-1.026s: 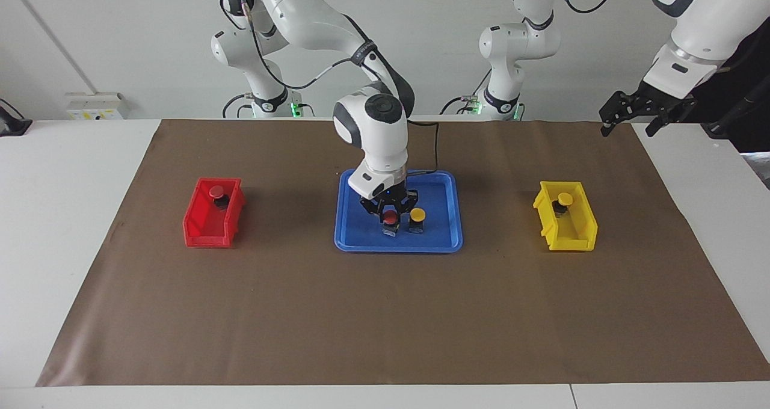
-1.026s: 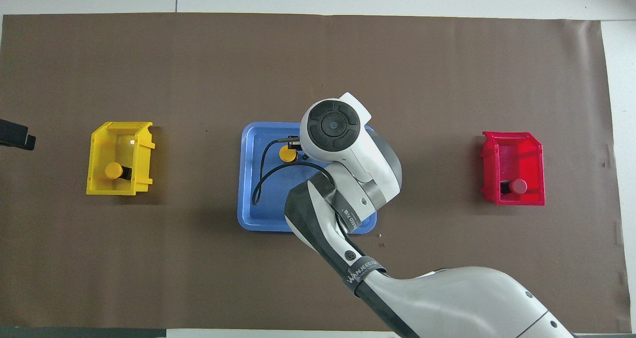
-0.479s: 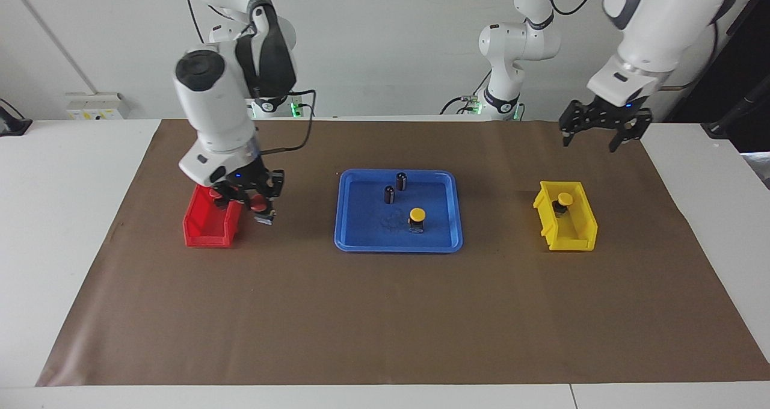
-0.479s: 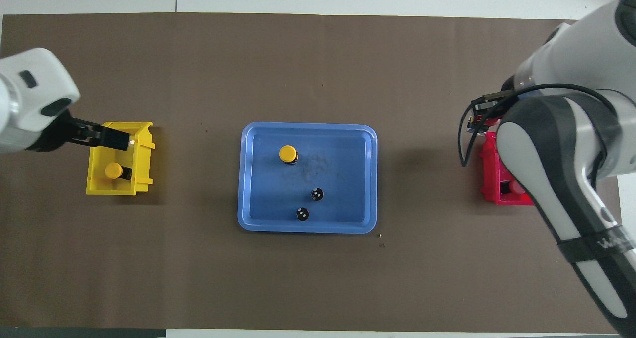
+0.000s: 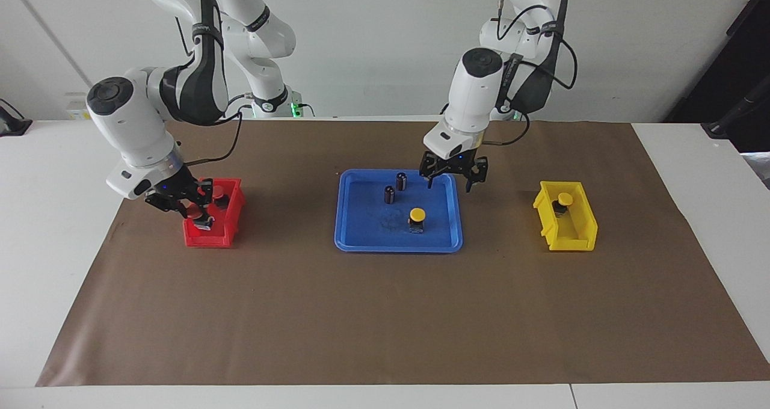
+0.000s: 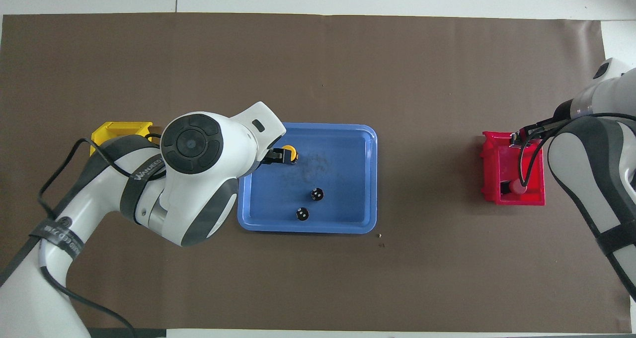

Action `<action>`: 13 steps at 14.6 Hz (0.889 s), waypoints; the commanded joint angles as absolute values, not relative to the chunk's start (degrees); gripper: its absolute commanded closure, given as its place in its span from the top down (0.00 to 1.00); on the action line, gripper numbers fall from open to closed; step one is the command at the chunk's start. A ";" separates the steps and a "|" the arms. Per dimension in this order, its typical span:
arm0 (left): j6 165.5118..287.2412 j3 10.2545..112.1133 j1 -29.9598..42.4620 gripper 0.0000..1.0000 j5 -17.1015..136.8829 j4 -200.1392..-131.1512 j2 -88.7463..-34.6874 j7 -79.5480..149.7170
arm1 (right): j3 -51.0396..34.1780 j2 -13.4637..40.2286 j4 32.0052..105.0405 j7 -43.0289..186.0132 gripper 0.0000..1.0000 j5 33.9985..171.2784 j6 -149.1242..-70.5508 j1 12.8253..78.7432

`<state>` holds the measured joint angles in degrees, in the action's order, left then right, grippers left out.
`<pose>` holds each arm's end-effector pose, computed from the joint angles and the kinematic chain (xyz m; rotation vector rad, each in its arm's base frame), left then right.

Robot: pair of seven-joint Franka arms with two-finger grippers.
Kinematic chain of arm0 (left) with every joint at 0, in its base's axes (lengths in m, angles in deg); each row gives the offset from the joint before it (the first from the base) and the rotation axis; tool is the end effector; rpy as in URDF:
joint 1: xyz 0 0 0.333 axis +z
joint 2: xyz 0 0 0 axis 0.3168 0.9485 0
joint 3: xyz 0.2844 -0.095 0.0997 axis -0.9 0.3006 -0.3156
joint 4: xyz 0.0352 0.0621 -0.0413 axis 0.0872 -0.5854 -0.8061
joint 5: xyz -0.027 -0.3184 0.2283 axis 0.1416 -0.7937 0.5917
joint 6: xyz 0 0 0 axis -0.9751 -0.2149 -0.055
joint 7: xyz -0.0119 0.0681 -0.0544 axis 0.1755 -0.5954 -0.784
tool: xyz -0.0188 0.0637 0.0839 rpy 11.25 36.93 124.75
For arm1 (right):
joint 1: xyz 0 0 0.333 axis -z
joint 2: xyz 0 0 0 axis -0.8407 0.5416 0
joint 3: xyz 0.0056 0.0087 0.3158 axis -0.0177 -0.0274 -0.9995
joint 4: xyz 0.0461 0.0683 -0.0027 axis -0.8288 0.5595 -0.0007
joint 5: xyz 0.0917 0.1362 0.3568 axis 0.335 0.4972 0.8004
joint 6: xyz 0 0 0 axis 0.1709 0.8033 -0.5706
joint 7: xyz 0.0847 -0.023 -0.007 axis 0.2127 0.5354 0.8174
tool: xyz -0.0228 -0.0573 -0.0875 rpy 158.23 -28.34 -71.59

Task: Sort red and yellow buttons by color
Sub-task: 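Place the red button in the red bin while the left gripper grasps the yellow button, then carry the yellow button to the yellow bin while the right gripper withdraws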

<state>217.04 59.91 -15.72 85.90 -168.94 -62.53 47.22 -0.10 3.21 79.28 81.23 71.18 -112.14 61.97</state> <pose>0.4884 -0.3530 0.4066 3.0649 -0.2354 0.1741 0.5707 -0.0595 0.4176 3.1079 0.3368 0.0013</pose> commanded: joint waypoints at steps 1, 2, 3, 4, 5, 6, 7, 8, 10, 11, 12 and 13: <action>221.84 58.77 -18.27 0.94 85.55 -166.31 -57.55 52.68 | -1.14 -0.64 86.31 84.22 0.13 71.87 -116.85 63.62; 222.02 58.68 -18.62 0.91 85.47 -165.44 -56.15 53.21 | -1.14 -0.64 87.37 84.58 0.13 71.87 -117.83 63.97; 221.59 58.68 -18.80 0.87 85.47 -164.13 -54.65 54.00 | -1.14 -0.47 88.42 84.59 0.13 72.13 -119.05 63.98; 221.50 58.68 -19.41 0.85 85.47 -163.85 -54.12 54.79 | -1.23 -0.55 89.91 84.33 0.13 72.14 -120.98 63.80; 221.15 58.68 -19.93 0.84 85.47 -163.94 -54.02 54.88 | -1.14 -0.73 91.23 84.24 0.13 72.14 -123.09 63.45; 220.45 58.68 -20.03 0.84 85.47 -164.02 -54.02 54.89 | -1.14 -0.55 91.68 84.24 0.13 72.14 -124.41 63.54; 220.10 58.68 -20.03 0.78 85.47 -164.11 -54.02 54.89 | -1.23 -0.47 92.38 84.32 0.13 72.14 -125.21 63.54; 220.01 58.68 -20.03 0.68 85.47 -164.11 -54.02 54.89 | -1.23 -0.55 92.65 84.24 0.13 72.14 -125.39 63.45; 219.05 58.68 -19.94 0.50 85.47 -164.38 -54.11 54.89 | -1.23 -0.73 94.75 84.06 0.15 72.14 -127.93 63.36; 217.38 58.68 -19.94 0.47 85.47 -164.38 -54.11 54.89 | -1.14 -0.73 94.76 84.23 0.25 72.14 -127.77 63.27; 216.24 58.60 -19.94 0.47 85.55 -164.20 -54.20 54.89 | -1.14 -0.73 94.59 84.67 0.36 72.14 -127.59 63.53; 215.62 58.60 -19.85 0.42 85.55 -164.20 -54.46 54.89 | -1.14 -0.73 94.24 84.94 0.57 72.05 -127.07 63.62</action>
